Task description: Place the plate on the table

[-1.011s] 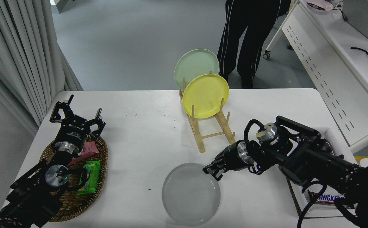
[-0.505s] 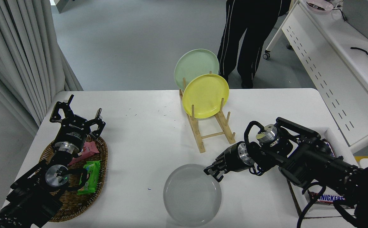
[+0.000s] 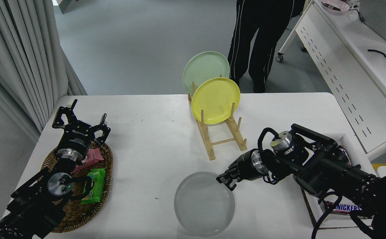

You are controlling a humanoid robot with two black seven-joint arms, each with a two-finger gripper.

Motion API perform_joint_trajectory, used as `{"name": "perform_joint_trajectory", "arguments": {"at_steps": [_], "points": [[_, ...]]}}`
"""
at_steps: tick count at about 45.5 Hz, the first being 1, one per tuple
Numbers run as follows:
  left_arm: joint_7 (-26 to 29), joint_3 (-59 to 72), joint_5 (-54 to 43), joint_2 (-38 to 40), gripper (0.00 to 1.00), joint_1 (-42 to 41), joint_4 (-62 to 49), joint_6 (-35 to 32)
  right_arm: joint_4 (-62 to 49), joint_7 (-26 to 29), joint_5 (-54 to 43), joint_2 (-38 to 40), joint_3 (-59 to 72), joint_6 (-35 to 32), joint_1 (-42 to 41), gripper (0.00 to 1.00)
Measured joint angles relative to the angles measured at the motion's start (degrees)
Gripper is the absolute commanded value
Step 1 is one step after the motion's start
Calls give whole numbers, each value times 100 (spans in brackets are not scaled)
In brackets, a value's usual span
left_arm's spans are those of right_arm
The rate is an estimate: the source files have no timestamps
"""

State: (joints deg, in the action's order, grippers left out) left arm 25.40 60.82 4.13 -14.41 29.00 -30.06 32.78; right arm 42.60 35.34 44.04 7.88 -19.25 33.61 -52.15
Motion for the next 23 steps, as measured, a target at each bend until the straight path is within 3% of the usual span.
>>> {"name": "perform_joint_trajectory", "arguments": {"at_steps": [23], "points": [[0, 0, 0, 0, 100, 0, 0, 0, -60, 0, -65, -63, -26, -29, -5, 0]]}}
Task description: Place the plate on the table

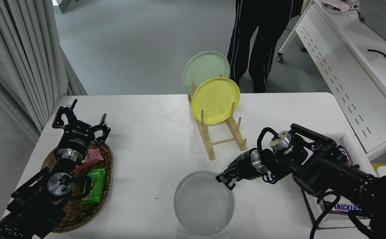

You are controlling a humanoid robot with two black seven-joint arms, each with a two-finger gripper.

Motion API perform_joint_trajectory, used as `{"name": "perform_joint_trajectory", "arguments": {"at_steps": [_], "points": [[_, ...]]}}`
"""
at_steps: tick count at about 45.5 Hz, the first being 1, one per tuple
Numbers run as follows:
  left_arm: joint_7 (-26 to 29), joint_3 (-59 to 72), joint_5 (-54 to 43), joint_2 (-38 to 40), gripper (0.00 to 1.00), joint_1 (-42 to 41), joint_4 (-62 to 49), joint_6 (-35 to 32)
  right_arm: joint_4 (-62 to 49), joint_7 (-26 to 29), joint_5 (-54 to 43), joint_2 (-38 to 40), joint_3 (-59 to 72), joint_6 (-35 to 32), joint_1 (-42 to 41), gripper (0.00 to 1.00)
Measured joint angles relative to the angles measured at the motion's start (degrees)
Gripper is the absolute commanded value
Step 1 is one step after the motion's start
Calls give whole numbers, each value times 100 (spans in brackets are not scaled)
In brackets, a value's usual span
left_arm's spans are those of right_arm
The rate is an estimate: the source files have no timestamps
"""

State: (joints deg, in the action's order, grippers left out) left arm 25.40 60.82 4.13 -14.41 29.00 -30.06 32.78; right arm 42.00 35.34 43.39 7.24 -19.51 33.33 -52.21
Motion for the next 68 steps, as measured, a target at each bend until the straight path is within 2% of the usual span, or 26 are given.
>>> {"name": "perform_joint_trajectory", "arguments": {"at_steps": [4, 5, 6, 7, 11, 15, 24, 27, 30, 33, 46, 59, 68], "points": [[0, 0, 0, 0, 100, 0, 0, 0, -3, 0, -49, -4, -18, -1, 0, 0], [0, 0, 0, 0, 100, 0, 0, 0, -3, 0, -61, -5, -30, -3, 0, 39], [0, 0, 0, 0, 100, 0, 0, 0, -4, 0, -77, -7, -54, -4, 0, 56], [0, 0, 0, 0, 100, 0, 0, 0, -5, 0, -79, -7, -60, -5, 0, 64], [0, 0, 0, 0, 100, 0, 0, 0, -66, -6, -100, -33, -107, -5, 1, 67], [0, 0, 0, 0, 100, 0, 0, 0, -160, -7, -116, -93, -145, -5, 4, 80], [0, 0, 0, 0, 100, 0, 0, 0, -276, -8, -141, -159, -200, -22, 4, 81], [0, 0, 0, 0, 100, 0, 0, 0, -292, -8, -145, -169, -212, -29, 3, 88], [0, 0, 0, 0, 100, 0, 0, 0, -296, -8, -146, -177, -240, -43, 0, 90], [0, 0, 0, 0, 100, 0, 0, 0, -296, -9, -148, -183, -296, -75, -5, 98], [0, 0, 0, 0, 100, 0, 0, 0, -160, -5, -151, -203, -517, -447, -16, 99], [0, 0, 0, 0, 100, 0, 0, 0, 212, -1, -323, -195, -597, -1349, -60, 99], [0, 0, 0, 0, 100, 0, 0, 0, 435, -28, -992, -187, -735, -2002, -77, 99]]}}
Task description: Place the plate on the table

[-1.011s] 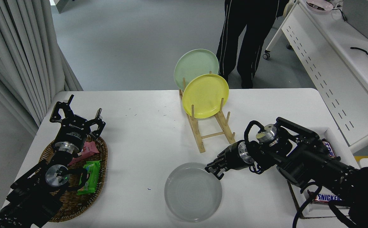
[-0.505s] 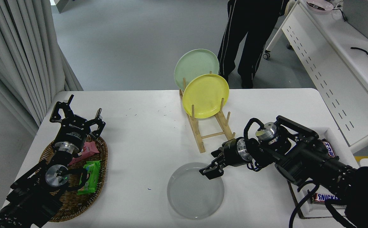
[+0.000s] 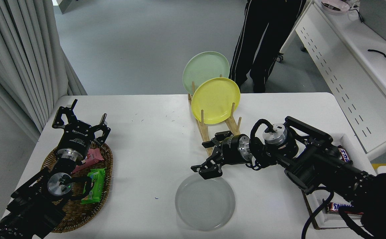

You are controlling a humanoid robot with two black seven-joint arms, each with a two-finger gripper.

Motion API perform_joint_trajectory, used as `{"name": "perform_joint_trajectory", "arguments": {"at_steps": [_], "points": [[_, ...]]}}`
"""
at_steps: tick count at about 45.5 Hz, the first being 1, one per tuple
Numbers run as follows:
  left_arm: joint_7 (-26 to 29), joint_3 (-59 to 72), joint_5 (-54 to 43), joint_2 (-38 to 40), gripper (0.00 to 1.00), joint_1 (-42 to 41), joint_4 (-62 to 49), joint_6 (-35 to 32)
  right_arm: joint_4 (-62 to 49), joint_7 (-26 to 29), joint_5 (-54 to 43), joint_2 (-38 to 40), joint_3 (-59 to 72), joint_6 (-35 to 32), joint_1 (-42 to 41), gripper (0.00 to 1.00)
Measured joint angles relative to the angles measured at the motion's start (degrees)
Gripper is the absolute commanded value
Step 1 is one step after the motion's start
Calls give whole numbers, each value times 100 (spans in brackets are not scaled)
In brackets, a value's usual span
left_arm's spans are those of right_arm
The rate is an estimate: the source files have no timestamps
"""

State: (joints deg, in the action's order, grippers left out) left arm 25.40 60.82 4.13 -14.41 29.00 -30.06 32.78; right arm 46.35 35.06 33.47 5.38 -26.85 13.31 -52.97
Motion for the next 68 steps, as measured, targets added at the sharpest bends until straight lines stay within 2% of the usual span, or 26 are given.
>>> {"name": "perform_joint_trajectory", "arguments": {"at_steps": [8, 14, 28, 45, 52, 68], "points": [[0, 0, 0, 0, 100, 0, 0, 0, 36, -166, -977, -103, -685, -731, 168, 99], [0, 0, 0, 0, 100, 0, 0, 0, 41, -614, -1611, -187, -1170, -1092, 321, 99], [0, 0, 0, 0, 100, 0, 0, 0, 60, -2064, -2474, -291, -1690, -1408, 666, 99], [0, 0, 0, 0, 100, 0, 0, 0, 52, -4191, -3223, -437, -2179, -1589, 1147, 99], [0, 0, 0, 0, 100, 0, 0, 0, 29, -4641, -3752, -438, -2259, -1597, 1289, 99], [0, 0, 0, 0, 100, 0, 0, 0, -95, -5106, -5112, -266, -2330, -1199, 1628, 99]]}}
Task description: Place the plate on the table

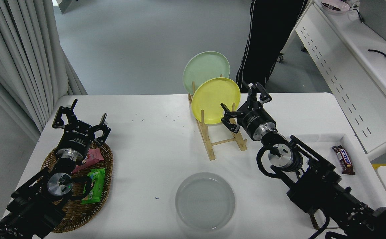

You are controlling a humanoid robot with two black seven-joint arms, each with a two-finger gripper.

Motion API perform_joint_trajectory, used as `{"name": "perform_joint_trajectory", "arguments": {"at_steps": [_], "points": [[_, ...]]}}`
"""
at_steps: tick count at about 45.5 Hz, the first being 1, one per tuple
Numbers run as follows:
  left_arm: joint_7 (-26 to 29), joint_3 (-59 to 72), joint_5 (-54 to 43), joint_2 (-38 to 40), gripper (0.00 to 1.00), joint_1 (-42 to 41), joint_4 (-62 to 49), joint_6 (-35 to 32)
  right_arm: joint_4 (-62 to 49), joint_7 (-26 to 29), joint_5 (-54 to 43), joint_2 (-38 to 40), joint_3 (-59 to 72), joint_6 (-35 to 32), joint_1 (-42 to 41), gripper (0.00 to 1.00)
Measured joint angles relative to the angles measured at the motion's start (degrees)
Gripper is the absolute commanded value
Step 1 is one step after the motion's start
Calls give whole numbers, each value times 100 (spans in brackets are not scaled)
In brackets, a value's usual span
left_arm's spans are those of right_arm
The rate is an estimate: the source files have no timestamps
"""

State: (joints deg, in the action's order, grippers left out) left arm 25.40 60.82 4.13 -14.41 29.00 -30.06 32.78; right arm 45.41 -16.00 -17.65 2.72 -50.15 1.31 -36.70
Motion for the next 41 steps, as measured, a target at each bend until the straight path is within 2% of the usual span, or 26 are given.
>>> {"name": "perform_joint_trajectory", "arguments": {"at_steps": [13, 23, 41], "points": [[0, 0, 0, 0, 100, 0, 0, 0, -120, -468, -516, 33, -168, 38, 374, 99], [0, 0, 0, 0, 100, 0, 0, 0, -201, -583, -628, 36, -590, -267, 638, 99], [0, 0, 0, 0, 100, 0, 0, 0, -354, -633, -164, 41, -816, -511, 796, 99]]}}
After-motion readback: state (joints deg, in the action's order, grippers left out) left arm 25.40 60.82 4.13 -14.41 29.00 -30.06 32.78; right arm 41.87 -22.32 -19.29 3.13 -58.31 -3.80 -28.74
